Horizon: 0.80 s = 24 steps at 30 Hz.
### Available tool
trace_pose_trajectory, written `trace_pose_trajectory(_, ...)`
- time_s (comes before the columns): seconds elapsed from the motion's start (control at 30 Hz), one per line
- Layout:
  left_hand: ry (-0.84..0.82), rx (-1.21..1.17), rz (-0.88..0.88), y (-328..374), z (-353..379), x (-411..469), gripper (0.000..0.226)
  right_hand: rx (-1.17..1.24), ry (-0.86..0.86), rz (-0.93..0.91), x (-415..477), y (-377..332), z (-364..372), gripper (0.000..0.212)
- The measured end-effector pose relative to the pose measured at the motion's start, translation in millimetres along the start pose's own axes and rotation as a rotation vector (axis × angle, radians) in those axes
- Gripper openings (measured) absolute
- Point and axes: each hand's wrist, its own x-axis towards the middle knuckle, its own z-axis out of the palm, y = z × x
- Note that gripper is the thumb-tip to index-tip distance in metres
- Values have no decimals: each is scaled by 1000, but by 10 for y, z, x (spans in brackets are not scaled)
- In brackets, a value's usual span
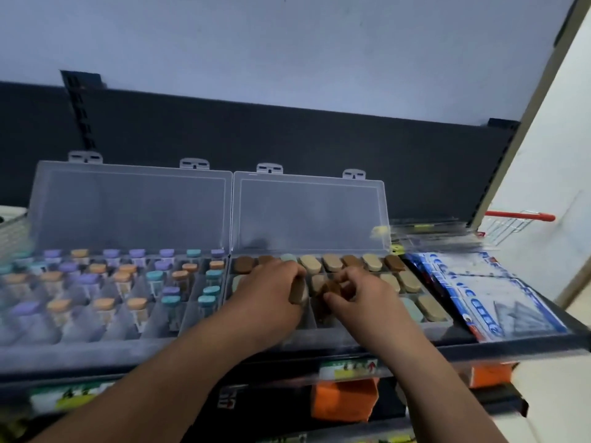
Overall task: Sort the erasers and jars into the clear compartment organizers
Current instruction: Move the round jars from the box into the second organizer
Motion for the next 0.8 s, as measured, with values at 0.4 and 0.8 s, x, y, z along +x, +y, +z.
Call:
trace_pose_trajectory(0.4, -205, 145, -63, -38, 107, 34, 39, -169, -91, -62, -11, 62, 122, 19)
trace_pose_trajectory(0.8, 73, 181, 25, -308, -219, -244, 47, -181, 42, -252, -84, -386, 159, 30)
